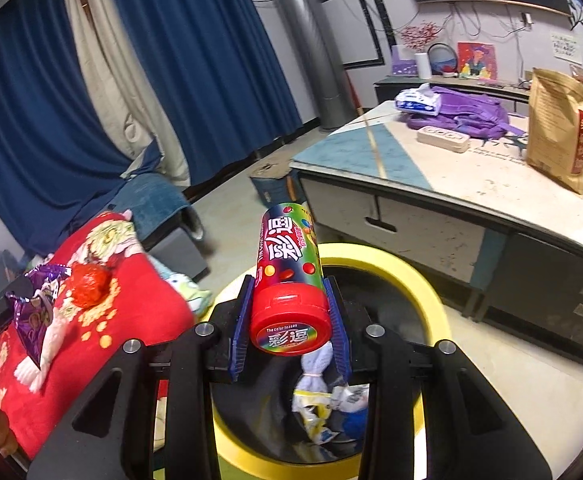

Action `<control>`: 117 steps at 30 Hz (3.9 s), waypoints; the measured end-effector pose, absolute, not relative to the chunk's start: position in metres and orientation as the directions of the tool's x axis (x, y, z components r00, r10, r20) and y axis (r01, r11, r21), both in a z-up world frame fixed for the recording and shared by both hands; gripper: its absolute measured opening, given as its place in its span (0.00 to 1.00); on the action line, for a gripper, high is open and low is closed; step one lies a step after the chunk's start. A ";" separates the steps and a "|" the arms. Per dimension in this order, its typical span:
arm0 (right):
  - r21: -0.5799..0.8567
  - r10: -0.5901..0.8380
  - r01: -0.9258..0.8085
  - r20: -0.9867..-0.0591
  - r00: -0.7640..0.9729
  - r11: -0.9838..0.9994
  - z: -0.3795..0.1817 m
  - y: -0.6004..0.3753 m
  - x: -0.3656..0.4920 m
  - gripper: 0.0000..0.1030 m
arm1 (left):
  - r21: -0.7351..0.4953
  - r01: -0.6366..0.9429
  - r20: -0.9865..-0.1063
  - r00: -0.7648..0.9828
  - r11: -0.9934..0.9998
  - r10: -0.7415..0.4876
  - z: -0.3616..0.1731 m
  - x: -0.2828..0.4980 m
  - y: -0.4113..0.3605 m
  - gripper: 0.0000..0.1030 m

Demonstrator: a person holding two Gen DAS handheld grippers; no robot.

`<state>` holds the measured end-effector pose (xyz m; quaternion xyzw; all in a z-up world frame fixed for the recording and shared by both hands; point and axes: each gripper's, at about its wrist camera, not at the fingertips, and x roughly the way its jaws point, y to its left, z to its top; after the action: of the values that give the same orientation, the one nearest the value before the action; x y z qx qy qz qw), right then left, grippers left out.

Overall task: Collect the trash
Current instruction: 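Carry the purple wrapper and red candy tube over the yellow bin, then open both tools to drop the wrapper and candy tube into the bin, then move both open tools back over the bedspread toward the red bag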

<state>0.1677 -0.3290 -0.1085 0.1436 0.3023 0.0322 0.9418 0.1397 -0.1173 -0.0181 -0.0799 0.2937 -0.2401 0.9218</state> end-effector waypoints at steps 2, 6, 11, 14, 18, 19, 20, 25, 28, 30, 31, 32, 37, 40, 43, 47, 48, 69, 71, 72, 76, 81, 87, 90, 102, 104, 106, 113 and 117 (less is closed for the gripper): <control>0.285 0.129 0.044 -0.560 0.818 0.958 -0.109 -0.335 0.167 0.32 | -0.285 0.409 -0.507 0.703 0.867 -0.498 -0.022 0.141 -0.125 0.06; 0.274 0.107 0.064 -0.567 0.817 0.960 -0.112 -0.342 0.168 0.32 | -0.277 0.439 -0.523 0.678 0.855 -0.517 -0.032 0.145 -0.142 0.06; 0.267 0.095 0.080 -0.584 0.806 0.960 -0.115 -0.347 0.171 0.32 | -0.259 0.473 -0.545 0.649 0.842 -0.532 -0.046 0.147 -0.162 0.06; 0.274 0.096 0.090 -0.597 0.797 0.957 -0.118 -0.351 0.173 0.32 | -0.253 0.488 -0.571 0.622 0.836 -0.536 -0.059 0.151 -0.174 0.06; 0.283 0.103 0.097 -0.617 0.780 0.954 -0.124 -0.354 0.176 0.32 | -0.250 0.497 -0.595 0.598 0.831 -0.537 -0.071 0.157 -0.184 0.06; 0.284 0.104 0.099 -0.621 0.777 0.954 -0.125 -0.355 0.177 0.32 | -0.245 0.498 -0.603 0.594 0.832 -0.533 -0.074 0.159 -0.186 0.06; 0.286 0.106 0.101 -0.626 0.773 0.953 -0.127 -0.355 0.177 0.32 | -0.243 0.498 -0.607 0.592 0.833 -0.531 -0.076 0.160 -0.186 0.06; 0.293 0.121 0.098 -0.645 0.755 0.951 -0.133 -0.354 0.181 0.32 | -0.236 0.494 -0.638 0.571 0.837 -0.517 -0.089 0.170 -0.195 0.06; 0.302 0.129 0.098 -0.649 0.750 0.948 -0.136 -0.355 0.182 0.33 | -0.241 0.488 -0.649 0.561 0.839 -0.514 -0.093 0.175 -0.196 0.06; 0.307 0.131 0.101 -0.650 0.749 0.946 -0.137 -0.356 0.183 0.33 | -0.238 0.486 -0.652 0.561 0.841 -0.509 -0.095 0.177 -0.197 0.06; 0.309 0.133 0.101 -0.650 0.748 0.946 -0.137 -0.356 0.183 0.33 | -0.240 0.484 -0.653 0.561 0.842 -0.509 -0.096 0.178 -0.198 0.06; 0.311 0.133 0.101 -0.650 0.748 0.945 -0.138 -0.356 0.183 0.33 | -0.242 0.483 -0.654 0.559 0.841 -0.509 -0.096 0.179 -0.198 0.06; 0.319 0.125 0.116 -0.642 0.757 0.941 -0.137 -0.360 0.181 0.45 | -0.250 0.475 -0.655 0.559 0.844 -0.509 -0.098 0.179 -0.197 0.42; 0.323 0.116 0.127 -0.635 0.764 0.938 -0.136 -0.362 0.180 0.54 | -0.251 0.459 -0.652 0.570 0.852 -0.499 -0.096 0.179 -0.193 0.65; 0.322 0.106 0.131 -0.623 0.775 0.938 -0.132 -0.363 0.177 0.60 | -0.263 0.450 -0.643 0.578 0.854 -0.502 -0.093 0.179 -0.188 0.78; 0.313 0.085 0.135 -0.598 0.797 0.940 -0.126 -0.363 0.174 0.71 | -0.253 0.437 -0.636 0.597 0.863 -0.489 -0.088 0.176 -0.183 0.89; 0.308 0.080 0.133 -0.592 0.802 0.942 -0.124 -0.362 0.173 0.73 | -0.253 0.435 -0.636 0.599 0.864 -0.487 -0.087 0.175 -0.182 0.89; 0.291 0.128 0.026 -0.498 0.858 0.956 -0.087 -0.320 0.157 0.78 | -0.171 0.260 -0.521 0.795 0.950 -0.311 -0.031 0.146 -0.110 0.89; 0.286 0.139 0.008 -0.490 0.861 0.958 -0.083 -0.311 0.155 0.78 | -0.163 0.248 -0.507 0.810 0.955 -0.297 -0.027 0.143 -0.104 0.89; 0.283 0.144 0.000 -0.488 0.861 0.959 -0.081 -0.307 0.155 0.78 | -0.158 0.238 -0.498 0.819 0.958 -0.285 -0.024 0.141 -0.100 0.89; 0.272 0.161 -0.028 -0.478 0.863 0.962 -0.076 -0.292 0.151 0.79 | -0.154 0.208 -0.470 0.844 0.966 -0.257 -0.014 0.137 -0.085 0.89; 0.261 0.181 -0.061 -0.469 0.864 0.964 -0.071 -0.276 0.148 0.80 | -0.151 0.171 -0.445 0.868 0.974 -0.221 -0.007 0.131 -0.069 0.89; 0.247 0.214 -0.106 -0.466 0.859 0.963 -0.066 -0.257 0.146 0.80 | -0.144 0.129 -0.419 0.890 0.981 -0.179 0.000 0.125 -0.051 0.89; 0.240 0.235 -0.134 -0.466 0.853 0.961 -0.064 -0.245 0.147 0.80 | -0.140 0.104 -0.407 0.901 0.985 -0.153 0.004 0.122 -0.041 0.89; 0.209 0.328 -0.258 -0.470 0.820 0.943 -0.057 -0.192 0.151 0.80 | -0.152 -0.001 -0.389 0.919 0.988 -0.059 0.012 0.113 0.003 0.89; 0.204 0.344 -0.279 -0.470 0.813 0.938 -0.056 -0.183 0.151 0.80 | -0.155 -0.018 -0.390 0.920 0.988 -0.044 0.013 0.112 0.011 0.89; 0.201 0.358 -0.298 -0.470 0.806 0.933 -0.054 -0.174 0.153 0.80 | -0.156 -0.033 -0.389 0.921 0.987 -0.031 0.013 0.111 0.019 0.89; 0.186 0.411 -0.368 -0.495 0.766 0.911 -0.053 -0.135 0.168 0.80 | -0.166 -0.106 -0.399 0.916 0.981 0.031 0.012 0.110 0.050 0.89; 0.185 0.432 -0.396 -0.516 0.740 0.899 -0.057 -0.113 0.181 0.80 | -0.174 -0.145 -0.423 0.904 0.974 0.059 0.009 0.110 0.069 0.89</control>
<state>0.1807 -0.1128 -0.0569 0.0314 0.2840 0.2222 0.9322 0.1102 0.0694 0.0090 -0.1011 0.2126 0.0525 0.9705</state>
